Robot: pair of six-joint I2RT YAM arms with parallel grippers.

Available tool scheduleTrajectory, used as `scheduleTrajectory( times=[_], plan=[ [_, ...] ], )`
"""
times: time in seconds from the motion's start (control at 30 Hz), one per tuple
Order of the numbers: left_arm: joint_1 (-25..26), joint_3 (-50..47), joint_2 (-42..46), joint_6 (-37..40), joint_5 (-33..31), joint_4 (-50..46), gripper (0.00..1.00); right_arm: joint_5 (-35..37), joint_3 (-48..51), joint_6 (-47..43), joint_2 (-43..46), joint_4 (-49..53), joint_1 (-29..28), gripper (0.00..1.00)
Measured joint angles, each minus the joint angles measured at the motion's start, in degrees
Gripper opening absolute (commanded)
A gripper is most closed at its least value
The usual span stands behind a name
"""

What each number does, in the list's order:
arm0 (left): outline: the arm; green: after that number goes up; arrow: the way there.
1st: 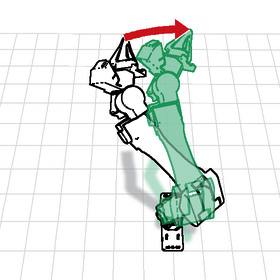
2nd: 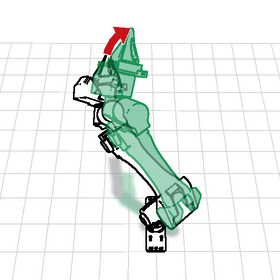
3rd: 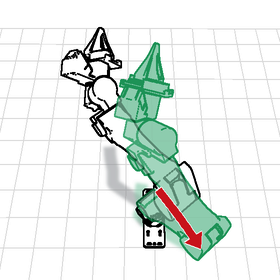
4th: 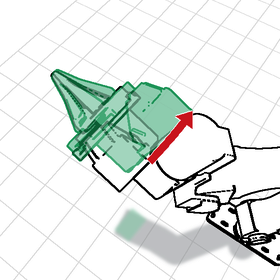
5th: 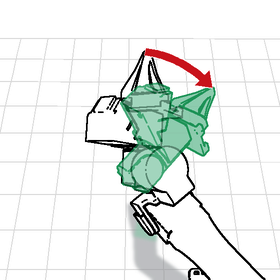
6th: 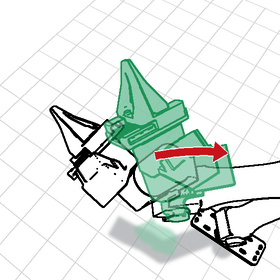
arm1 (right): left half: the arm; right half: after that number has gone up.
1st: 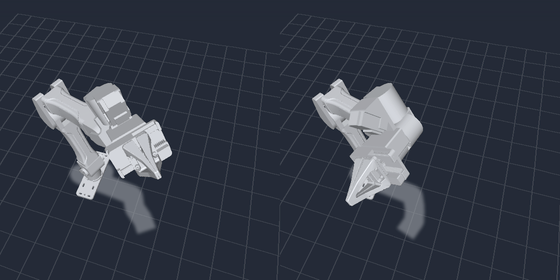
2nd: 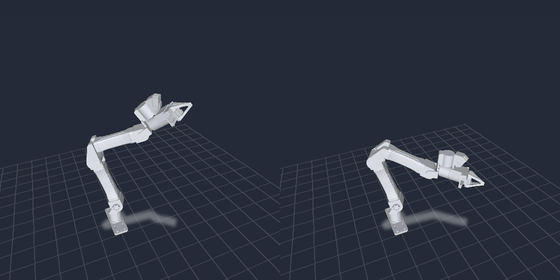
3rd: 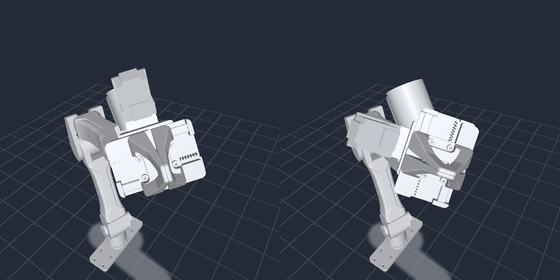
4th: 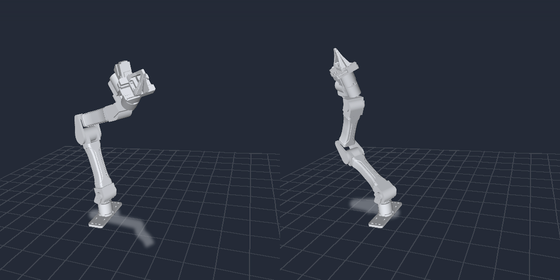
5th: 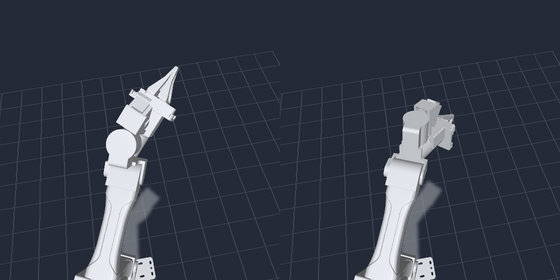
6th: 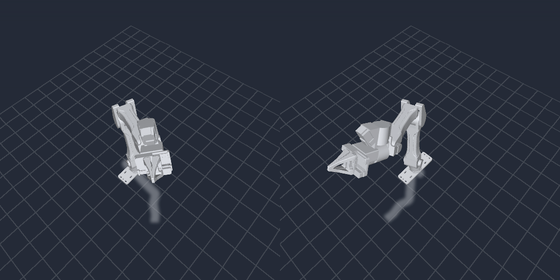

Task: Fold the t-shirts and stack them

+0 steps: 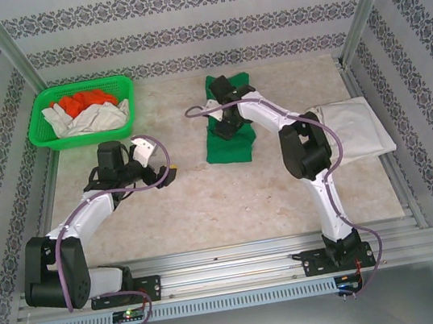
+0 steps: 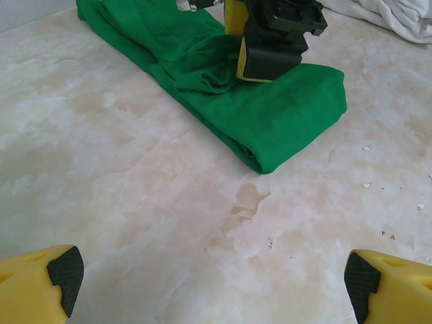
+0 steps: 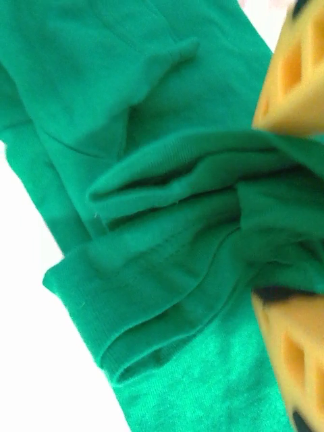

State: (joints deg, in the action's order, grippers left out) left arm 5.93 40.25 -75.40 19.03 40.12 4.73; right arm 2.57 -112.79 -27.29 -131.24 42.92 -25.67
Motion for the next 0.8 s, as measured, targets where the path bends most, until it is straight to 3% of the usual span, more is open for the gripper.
scheduleTrajectory(
  times=[0.07, 0.27, 0.4, 0.67, 0.8],
  plan=[
    [0.0, 0.0, 0.0, -1.16, 0.68, 1.03, 1.0, 0.02, 2.08, 1.79, 1.99, -1.77, 0.24, 0.8],
    [0.9, 0.0, -3.58, -10.43, 2.12, 8.92, 1.0, -0.31, 11.91, 11.28, 13.6, -8.22, 0.83, 0.81],
    [4.59, 1.11, -9.53, -16.33, 0.94, 13.92, 1.0, -1.25, 20.39, 21.81, 22.36, -13.73, 0.98, 0.8],
    [13.05, 17.09, -25.29, -27.06, -2.89, 15.5, 1.0, -4.85, 41.9, 46.86, 32.57, -21.22, 6.71, 0.77],
    [15.43, 24.63, -32.09, -38.16, -9.35, 14.47, 1.0, -8.17, 50.25, 56.35, 34.14, -23.37, 11.8, 0.77]
  ],
)
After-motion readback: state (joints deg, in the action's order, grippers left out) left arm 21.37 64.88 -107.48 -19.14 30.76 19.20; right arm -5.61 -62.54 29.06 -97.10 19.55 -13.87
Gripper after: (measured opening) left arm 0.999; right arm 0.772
